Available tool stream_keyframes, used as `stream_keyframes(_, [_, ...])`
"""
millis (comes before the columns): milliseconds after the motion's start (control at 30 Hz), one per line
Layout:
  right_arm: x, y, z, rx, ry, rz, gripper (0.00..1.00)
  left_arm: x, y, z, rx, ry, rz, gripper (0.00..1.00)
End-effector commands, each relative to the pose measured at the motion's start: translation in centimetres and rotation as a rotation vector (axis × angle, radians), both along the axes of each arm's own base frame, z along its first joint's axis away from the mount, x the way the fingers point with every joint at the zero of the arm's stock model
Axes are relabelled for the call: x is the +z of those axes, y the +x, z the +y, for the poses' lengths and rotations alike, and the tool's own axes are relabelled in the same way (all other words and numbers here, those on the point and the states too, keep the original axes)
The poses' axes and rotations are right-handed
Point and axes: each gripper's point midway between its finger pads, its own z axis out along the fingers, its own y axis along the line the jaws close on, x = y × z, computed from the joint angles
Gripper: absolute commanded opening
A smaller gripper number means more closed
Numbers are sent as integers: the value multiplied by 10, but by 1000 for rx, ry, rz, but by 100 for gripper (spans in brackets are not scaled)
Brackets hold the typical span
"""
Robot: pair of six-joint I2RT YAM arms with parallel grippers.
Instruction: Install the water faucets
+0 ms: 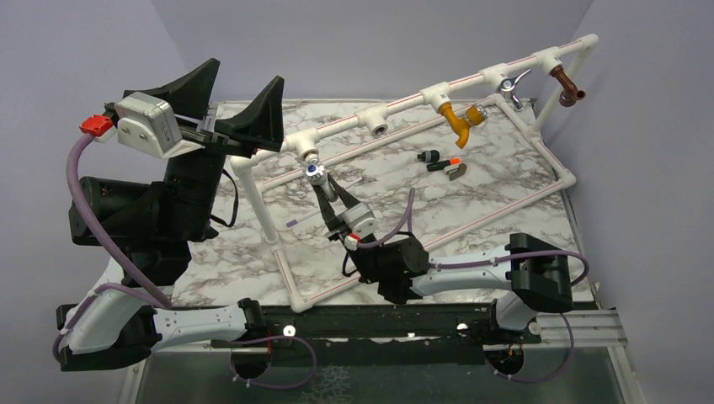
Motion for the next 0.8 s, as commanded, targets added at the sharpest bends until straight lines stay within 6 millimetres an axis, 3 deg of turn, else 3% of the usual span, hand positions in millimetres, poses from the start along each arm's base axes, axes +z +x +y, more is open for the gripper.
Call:
stream_keyframes(0, [11,14,-37,43,514,232,0,5,-2,12,22,-22,2,99])
stream_keyframes(400, [12,18,-47,256,1122,533,0,6,-4,11,10,-24,0,99])
stream_keyframes(767, [15,12,-31,479,1427,820,1,6,-6,13,7,-27,2,99])
